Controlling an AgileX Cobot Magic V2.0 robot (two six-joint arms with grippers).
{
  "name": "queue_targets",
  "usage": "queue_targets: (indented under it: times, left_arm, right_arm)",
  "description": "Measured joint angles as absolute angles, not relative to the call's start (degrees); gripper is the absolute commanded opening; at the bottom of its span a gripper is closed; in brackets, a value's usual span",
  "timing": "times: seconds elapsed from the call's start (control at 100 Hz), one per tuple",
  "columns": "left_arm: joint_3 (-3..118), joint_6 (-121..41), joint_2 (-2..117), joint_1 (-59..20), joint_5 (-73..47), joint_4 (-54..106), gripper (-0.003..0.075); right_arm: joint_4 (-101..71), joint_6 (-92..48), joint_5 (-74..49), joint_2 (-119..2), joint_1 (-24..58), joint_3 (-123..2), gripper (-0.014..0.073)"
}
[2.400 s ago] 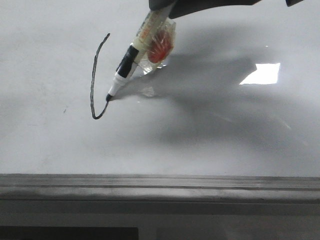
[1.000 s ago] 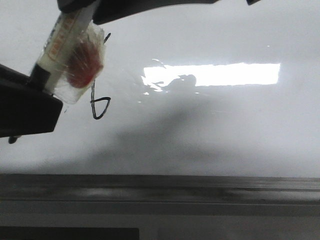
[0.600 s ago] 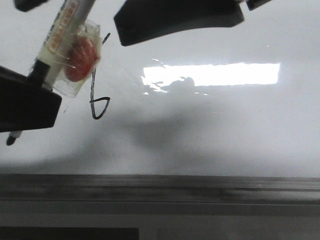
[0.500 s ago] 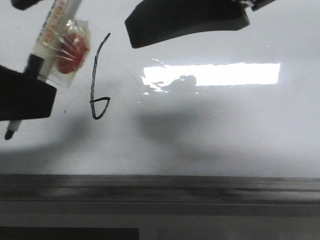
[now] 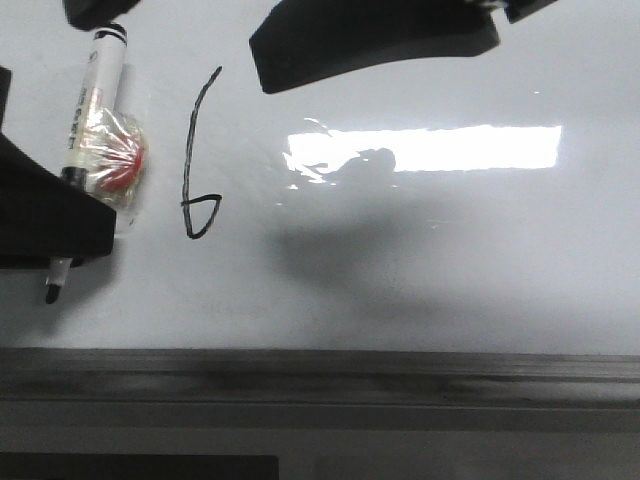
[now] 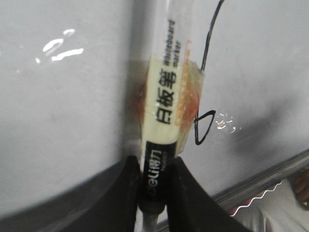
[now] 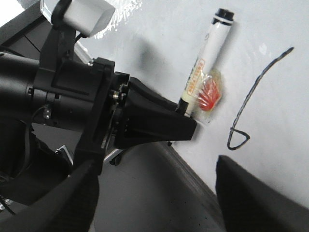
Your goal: Write number 6 on whiteboard
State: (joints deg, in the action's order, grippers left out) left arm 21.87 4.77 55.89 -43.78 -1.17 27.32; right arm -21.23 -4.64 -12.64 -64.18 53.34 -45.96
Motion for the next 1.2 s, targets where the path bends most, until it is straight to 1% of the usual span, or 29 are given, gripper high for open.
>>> queue_targets:
  times: [0.08, 0.13, 0.2, 0.25, 0.32, 0.37, 0.4, 0.53, 0.56, 0.61, 0.68, 0.72, 0.73, 0.75, 0.76, 0.79, 0.83, 0.86, 0.87, 0.88, 0.9, 0.91, 0.92, 1.08, 1.2]
  left_arm:
    - [21.9, 4.8, 55.9, -43.8, -0.8, 27.4, -0.0015]
    - [21.9, 4.8, 55.9, -43.8, -0.7, 27.7, 0.0011]
    - [21.9, 4.8, 55.9, -43.8, -0.3, 27.8, 0.0115]
    - [21.9, 4.8, 55.9, -43.8, 0.0, 28.0, 0.0226]
    - [22.0, 4.8, 55.9, -43.8, 0.0, 28.3, 0.0349]
    - [22.0, 4.8, 55.9, -43.8, 0.0, 28.4, 0.0395]
    - [22.1, 4.8, 55.9, -43.8, 0.0, 28.5, 0.0405]
    - [22.3, 4.9, 55.3, -44.0, 0.0, 28.5, 0.0399]
    - [22.3, 4.9, 55.0, -44.0, 0.0, 28.5, 0.0399]
    - [22.3, 4.9, 54.2, -44.0, 0.0, 28.5, 0.0399]
    - [22.2, 4.9, 52.6, -43.8, 0.0, 28.5, 0.0399]
    - [22.2, 4.9, 51.0, -43.7, 0.0, 28.5, 0.0396]
    - [22.2, 4.9, 50.7, -43.7, 0.0, 28.5, 0.0393]
    - [22.2, 4.9, 49.8, -43.7, 0.0, 28.5, 0.0380]
    - [22.2, 4.9, 49.4, -43.7, 0.0, 28.5, 0.0374]
    - [22.1, 4.8, 47.6, -43.7, 0.0, 28.5, 0.0323]
    - [22.1, 4.8, 45.5, -43.7, 0.0, 28.3, 0.0243]
    - [22.1, 4.8, 43.3, -43.7, 0.0, 28.0, 0.0146]
    - [22.1, 4.8, 42.8, -43.7, 0.0, 27.6, 0.0126]
    - [22.1, 4.8, 41.9, -43.7, 0.0, 27.4, 0.0085]
    - [22.1, 4.8, 41.0, -43.7, 0.0, 26.8, 0.0044]
    - [22.1, 4.8, 40.1, -43.7, 0.0, 26.6, 0.0004]
    - [22.1, 4.8, 39.6, -43.7, 0.0, 26.1, -0.0015]
    - [22.1, 4.8, 29.4, -43.7, -0.4, 20.2, -0.0019]
    - [20.9, 4.8, 22.5, -43.7, -0.5, 16.3, -0.0019]
  right_arm:
    - [-21.2, -4.6, -12.9, -64.2, 53.3, -46.0, 0.0449]
    - [-21.2, -4.6, -12.9, -64.2, 53.3, -46.0, 0.0449]
    - [-21.2, -4.6, -12.9, -64.2, 53.3, -46.0, 0.0449]
    - [-21.2, -4.6, -12.9, -64.2, 53.3, -46.0, 0.0449]
    - [-21.2, -4.6, -13.0, -64.2, 53.3, -46.0, 0.0449]
    - [-21.2, -4.6, -13.0, -64.2, 53.3, -46.0, 0.0449]
    - [-21.2, -4.6, -13.0, -64.2, 53.3, -46.0, 0.0449]
    - [-21.2, -4.6, -13.0, -64.2, 53.3, -46.0, 0.0441]
    - [-21.2, -4.6, -13.0, -64.2, 53.3, -46.0, 0.0426]
    - [-21.2, -4.6, -13.0, -64.2, 53.3, -46.0, 0.0376]
    - [-21.2, -4.6, -13.1, -63.9, 53.2, -46.0, 0.0239]
    - [-21.2, -4.6, -13.4, -63.6, 53.1, -46.0, 0.0127]
    - [-21.2, -4.6, -13.4, -63.5, 53.1, -46.0, 0.0087]
    - [-21.2, -4.6, -13.5, -63.2, 53.1, -46.0, 0.0047]
    - [-21.2, -4.6, -13.7, -63.1, 53.0, -46.0, 0.0007]
    - [-21.2, -4.7, -13.8, -62.7, 53.0, -46.0, -0.0069]
    - [-21.2, -4.7, -13.8, -61.9, 53.0, -46.0, -0.0062]
    - [-21.2, -4.7, -13.8, -61.3, 53.0, -45.9, -0.0061]
    - [-21.2, -4.7, -13.8, -61.0, 53.0, -45.7, -0.0061]
    - [-21.2, -4.7, -13.8, -60.8, 53.0, -45.7, -0.0061]
    - [-21.2, -4.7, -13.8, -60.3, 53.0, -45.5, -0.0061]
    - [-21.2, -4.7, -13.8, -60.1, 53.0, -45.5, -0.0061]
    - [-21.1, -4.7, -13.8, -59.7, 53.0, -45.3, -0.0061]
    - [-18.0, -4.7, -11.9, -53.2, 53.0, -41.4, -0.0061]
    - [-15.7, -4.7, -6.2, -46.2, 53.0, -36.0, -0.0061]
